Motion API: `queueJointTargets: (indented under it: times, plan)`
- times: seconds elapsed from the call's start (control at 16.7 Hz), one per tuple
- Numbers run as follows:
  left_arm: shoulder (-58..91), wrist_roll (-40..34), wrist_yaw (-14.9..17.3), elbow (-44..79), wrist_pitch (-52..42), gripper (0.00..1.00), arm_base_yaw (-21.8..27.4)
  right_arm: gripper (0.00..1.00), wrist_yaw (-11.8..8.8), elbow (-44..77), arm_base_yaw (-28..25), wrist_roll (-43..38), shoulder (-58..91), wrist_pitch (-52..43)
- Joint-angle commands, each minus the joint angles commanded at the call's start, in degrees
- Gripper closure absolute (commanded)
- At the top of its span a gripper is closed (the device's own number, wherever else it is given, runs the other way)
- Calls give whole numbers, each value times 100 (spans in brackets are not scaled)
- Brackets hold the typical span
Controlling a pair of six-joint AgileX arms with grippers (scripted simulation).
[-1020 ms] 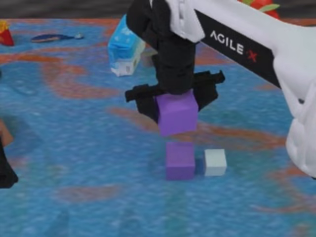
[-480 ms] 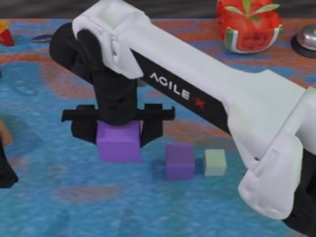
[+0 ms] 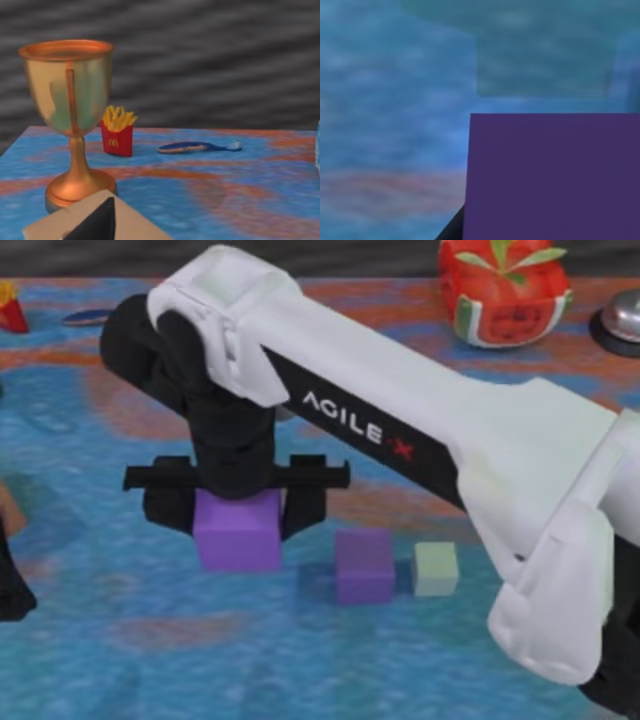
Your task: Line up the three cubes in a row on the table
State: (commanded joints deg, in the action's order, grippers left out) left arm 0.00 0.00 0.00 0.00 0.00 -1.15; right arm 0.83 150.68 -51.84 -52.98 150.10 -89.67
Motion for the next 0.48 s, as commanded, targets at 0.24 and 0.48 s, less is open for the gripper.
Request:
queueJointTargets:
  times: [0.24,0.48]
  plan:
    - [0,0,0,0,0,0,0,100,-3,-1200,-8,-12,-198,881]
    - [0,0,0,0,0,0,0,100,-1,-2006,-34,-22,-329,1574]
